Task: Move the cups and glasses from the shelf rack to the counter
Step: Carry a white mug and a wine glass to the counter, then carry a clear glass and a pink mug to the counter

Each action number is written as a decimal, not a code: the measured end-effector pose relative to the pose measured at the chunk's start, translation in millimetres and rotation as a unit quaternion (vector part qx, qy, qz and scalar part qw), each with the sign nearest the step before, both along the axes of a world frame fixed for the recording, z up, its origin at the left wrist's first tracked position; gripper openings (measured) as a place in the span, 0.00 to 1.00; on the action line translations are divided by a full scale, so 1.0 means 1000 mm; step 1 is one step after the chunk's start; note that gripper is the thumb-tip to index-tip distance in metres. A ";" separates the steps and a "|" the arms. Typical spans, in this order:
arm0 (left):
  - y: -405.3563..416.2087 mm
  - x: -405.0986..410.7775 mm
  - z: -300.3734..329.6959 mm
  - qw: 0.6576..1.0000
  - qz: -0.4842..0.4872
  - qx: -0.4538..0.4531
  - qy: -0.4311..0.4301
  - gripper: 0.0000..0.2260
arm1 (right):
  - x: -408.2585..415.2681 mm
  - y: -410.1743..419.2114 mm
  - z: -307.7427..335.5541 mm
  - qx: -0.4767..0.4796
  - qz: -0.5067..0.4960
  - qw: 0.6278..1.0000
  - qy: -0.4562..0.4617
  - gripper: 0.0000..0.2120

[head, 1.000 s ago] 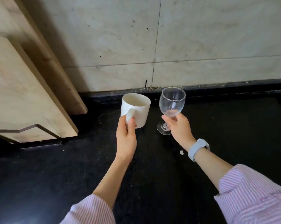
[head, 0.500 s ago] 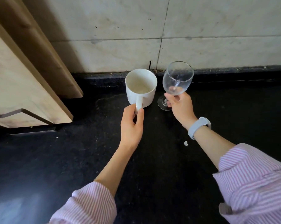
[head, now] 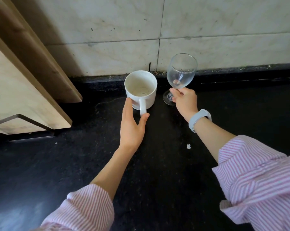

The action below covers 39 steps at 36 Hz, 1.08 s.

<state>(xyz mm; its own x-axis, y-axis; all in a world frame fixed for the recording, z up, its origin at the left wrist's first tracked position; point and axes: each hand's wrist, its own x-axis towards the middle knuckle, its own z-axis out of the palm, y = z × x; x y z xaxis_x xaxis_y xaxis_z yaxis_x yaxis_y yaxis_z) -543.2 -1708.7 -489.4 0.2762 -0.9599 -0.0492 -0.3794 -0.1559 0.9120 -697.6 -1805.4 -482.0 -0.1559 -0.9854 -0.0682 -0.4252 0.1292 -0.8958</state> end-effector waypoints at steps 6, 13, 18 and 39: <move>0.000 0.000 0.001 0.999 0.000 0.026 -0.028 0.31 | 0.003 0.007 0.003 0.008 0.018 0.999 0.044 0.12; 0.011 0.013 0.012 0.986 -0.026 0.032 -0.159 0.29 | 0.003 0.036 0.012 0.033 0.046 0.995 0.085 0.20; 0.045 0.034 0.024 0.946 -0.049 0.085 -0.310 0.27 | 0.006 0.090 0.030 0.002 0.106 0.983 0.149 0.20; 0.547 0.166 0.129 0.841 0.303 0.240 -0.380 0.21 | 0.211 0.477 0.114 -0.155 0.655 0.693 0.258 0.21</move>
<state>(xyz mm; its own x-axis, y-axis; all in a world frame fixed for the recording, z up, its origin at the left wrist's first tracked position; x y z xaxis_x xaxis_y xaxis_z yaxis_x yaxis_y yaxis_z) -377.4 -1161.4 -360.1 0.8337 -0.5519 0.0209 -0.5423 -0.8109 0.2198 -486.9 -1328.8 -368.2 0.9617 -0.2585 -0.0908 -0.2698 -0.8354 -0.4788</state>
